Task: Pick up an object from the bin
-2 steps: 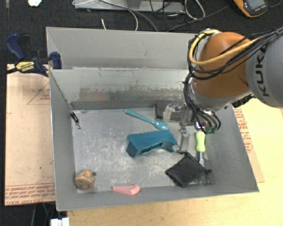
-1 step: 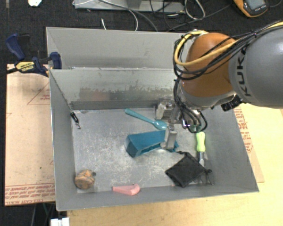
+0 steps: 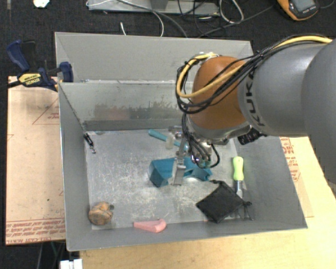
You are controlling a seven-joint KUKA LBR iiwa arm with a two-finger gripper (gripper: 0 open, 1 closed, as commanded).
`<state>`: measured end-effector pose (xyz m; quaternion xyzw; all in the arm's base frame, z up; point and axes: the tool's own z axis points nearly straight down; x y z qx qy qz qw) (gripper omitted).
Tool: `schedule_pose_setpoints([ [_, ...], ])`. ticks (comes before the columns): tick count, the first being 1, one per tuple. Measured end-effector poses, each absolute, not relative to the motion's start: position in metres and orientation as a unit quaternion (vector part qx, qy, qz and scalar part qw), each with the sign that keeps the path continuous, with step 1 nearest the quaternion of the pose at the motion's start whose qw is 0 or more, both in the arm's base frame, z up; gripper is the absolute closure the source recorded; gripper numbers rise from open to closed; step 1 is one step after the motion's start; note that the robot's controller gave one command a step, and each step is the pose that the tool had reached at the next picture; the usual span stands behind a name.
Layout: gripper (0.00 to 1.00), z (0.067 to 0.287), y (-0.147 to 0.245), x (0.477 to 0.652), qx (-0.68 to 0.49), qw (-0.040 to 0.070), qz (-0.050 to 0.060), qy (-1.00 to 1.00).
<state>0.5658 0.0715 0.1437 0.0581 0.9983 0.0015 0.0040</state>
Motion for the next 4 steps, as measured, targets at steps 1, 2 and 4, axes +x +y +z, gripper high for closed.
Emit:
schedule_pose_setpoints([
  [1, 0.00, 0.077, 0.055, 0.559, 0.100, 0.004, 0.002, 0.995],
  [2, 1.00, 0.071, 0.012, 0.567, -0.005, 0.008, 0.002, 1.000],
  [4, 1.00, 0.127, 0.011, 0.559, 0.008, 0.003, 0.003, 1.000],
])
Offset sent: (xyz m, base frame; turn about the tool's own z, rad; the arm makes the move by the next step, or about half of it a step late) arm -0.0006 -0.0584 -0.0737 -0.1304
